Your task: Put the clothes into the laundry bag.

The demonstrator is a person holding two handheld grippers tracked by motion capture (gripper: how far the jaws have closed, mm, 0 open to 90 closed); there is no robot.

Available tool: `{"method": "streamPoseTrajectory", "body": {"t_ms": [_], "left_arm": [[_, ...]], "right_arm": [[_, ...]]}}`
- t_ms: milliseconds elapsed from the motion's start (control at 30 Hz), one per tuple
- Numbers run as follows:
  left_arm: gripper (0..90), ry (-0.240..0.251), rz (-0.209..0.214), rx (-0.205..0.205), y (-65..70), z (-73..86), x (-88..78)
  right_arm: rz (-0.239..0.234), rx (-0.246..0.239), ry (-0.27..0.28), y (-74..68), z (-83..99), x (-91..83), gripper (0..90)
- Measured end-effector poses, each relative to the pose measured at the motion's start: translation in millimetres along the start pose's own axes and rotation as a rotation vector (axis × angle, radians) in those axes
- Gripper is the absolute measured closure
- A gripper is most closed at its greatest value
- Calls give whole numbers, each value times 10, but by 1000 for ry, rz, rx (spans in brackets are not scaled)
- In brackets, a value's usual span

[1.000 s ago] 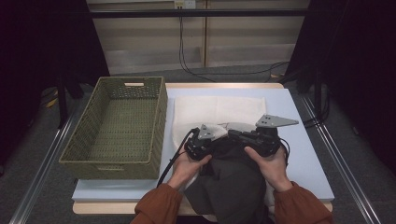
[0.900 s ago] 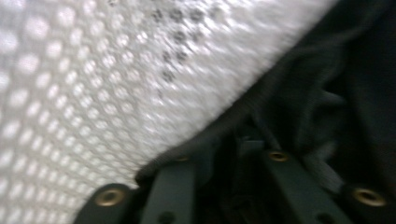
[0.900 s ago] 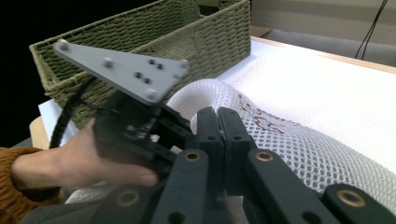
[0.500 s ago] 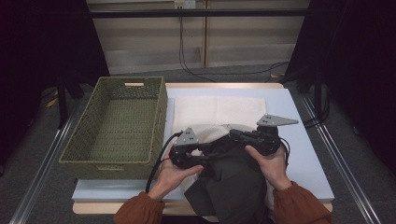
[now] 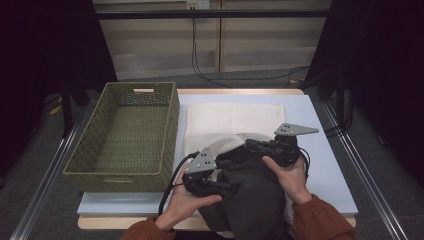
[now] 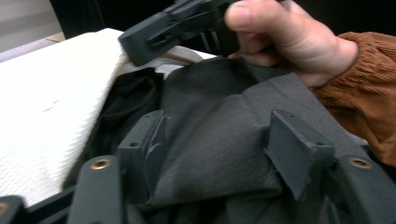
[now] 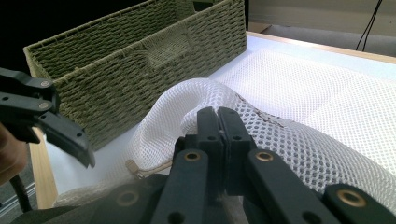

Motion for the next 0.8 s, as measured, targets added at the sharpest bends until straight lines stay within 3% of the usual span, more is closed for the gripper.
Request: {"method": "streamPoseTrajectory", "body": {"t_ms": [200,300,433,500,567,600,633,667,733,800], "left_arm": [[259,-8,39,-19,141,-8,96],[228,4,66,9,238,-80,94],[189,-23,89,5,292,-45,186],[156,-104,85,24,280,120,370],[142,-148,47,113,248,211,461],[127,-155,55,100,217,237,491],[105,-148,71,43,184,261,526],[88,-158,92,29,147,287,546],[84,-181,109,33,128,340,583],[86,-213,107,69,167,381,629]], "right_arm": [[4,6,-2,11,14,7,889],[0,8,-4,13,20,14,889],[-1,2,-8,9,23,20,888],[-2,1,-7,10,23,23,888],[-2,-2,-7,10,23,22,888],[-1,-1,-8,11,24,22,888],[2,2,-8,10,24,21,888],[1,0,-10,11,25,20,888],[-2,-3,-8,11,24,24,888],[0,-4,-12,9,28,30,888]]}}
Point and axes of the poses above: each handheld gripper's, and its own axes: x roughly forward along the jaws, z roughly out of its underside, y roughly to its right, the point moved 4 cm from there along x, roughly forward along the jaws, and after that the axes turned 5 degrees about y, right-handed, at the moved point
